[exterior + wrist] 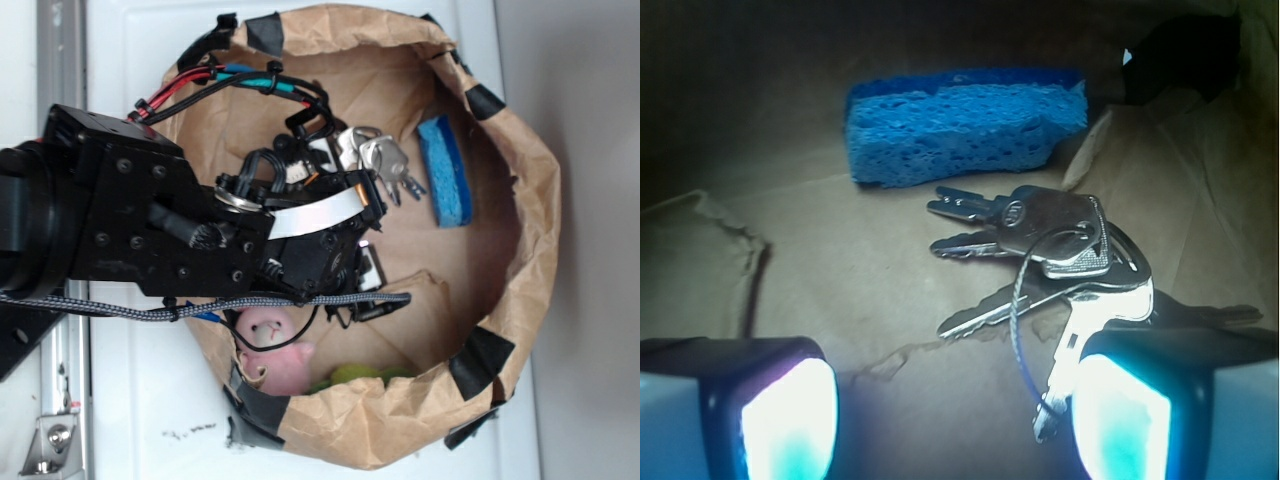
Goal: Grab the silver keys.
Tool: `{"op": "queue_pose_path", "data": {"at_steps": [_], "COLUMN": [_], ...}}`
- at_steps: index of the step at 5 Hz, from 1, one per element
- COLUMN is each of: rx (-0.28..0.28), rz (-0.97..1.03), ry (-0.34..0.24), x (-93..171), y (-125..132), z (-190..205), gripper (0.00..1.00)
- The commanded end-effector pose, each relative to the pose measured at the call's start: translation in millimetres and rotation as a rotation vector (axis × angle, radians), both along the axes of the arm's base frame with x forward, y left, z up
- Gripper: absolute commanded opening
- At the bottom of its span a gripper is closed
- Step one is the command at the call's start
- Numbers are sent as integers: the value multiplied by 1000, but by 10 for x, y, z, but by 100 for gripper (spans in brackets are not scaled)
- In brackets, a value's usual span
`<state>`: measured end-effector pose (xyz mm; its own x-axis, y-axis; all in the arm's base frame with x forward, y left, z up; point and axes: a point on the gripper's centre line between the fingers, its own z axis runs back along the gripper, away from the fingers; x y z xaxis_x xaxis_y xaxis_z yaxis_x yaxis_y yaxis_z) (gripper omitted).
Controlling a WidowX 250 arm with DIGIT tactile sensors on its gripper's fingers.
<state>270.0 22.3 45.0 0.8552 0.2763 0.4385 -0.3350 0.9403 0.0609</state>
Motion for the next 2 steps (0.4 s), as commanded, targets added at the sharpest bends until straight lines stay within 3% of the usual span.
{"op": "queue_pose_path", "data": {"at_steps": [1, 2], "rx": [35, 43], "rz": [11, 36], "ry": [-75, -73], "x": [193, 212], "y": [3, 121], "z": [113, 96], "gripper": [100, 100]}}
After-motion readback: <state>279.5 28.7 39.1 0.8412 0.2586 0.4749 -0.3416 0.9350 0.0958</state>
